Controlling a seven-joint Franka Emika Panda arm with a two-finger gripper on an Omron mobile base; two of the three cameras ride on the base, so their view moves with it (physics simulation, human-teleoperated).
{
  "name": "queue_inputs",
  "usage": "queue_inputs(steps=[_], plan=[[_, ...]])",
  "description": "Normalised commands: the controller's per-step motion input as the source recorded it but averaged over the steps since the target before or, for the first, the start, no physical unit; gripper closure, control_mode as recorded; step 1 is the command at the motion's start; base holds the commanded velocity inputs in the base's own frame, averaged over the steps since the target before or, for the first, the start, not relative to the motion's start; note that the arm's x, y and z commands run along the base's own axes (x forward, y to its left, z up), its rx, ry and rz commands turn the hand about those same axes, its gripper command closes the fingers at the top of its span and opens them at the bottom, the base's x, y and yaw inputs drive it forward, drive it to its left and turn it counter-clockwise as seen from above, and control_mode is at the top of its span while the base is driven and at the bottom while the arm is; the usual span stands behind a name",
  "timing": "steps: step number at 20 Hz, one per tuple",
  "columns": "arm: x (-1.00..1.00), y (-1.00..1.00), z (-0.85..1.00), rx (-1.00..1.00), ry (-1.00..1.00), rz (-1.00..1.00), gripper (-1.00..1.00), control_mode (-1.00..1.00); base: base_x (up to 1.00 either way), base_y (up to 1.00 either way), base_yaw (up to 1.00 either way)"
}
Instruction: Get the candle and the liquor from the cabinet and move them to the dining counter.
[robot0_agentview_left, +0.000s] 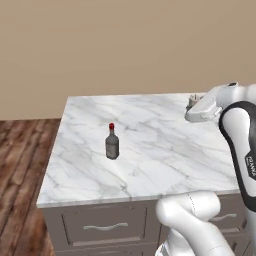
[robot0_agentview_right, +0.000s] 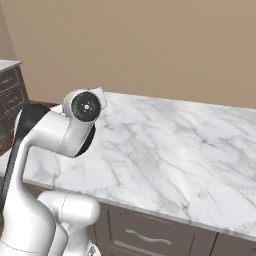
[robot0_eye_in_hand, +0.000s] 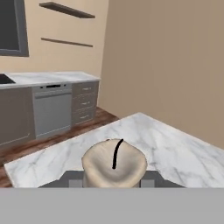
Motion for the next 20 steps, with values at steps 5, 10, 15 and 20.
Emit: queue_inputs(steps=[5,10,15,20], plan=[[0.23,-0.15,-0.3,0.0,0.07,0.27,1.0,-1.0,0.0,0.0,0.0],[0.22,-0.05,-0.42,0.0,0.05,0.24,1.0,-1.0,0.0,0.0,0.0],[0.22,-0.02,-0.47,-0.02,0.07,0.22,1.0,-1.0,0.0,0.0,0.0],[0.18,0.0,-0.45,-0.01,0.03,0.16,1.0,-1.0,0.0,0.0,0.0]])
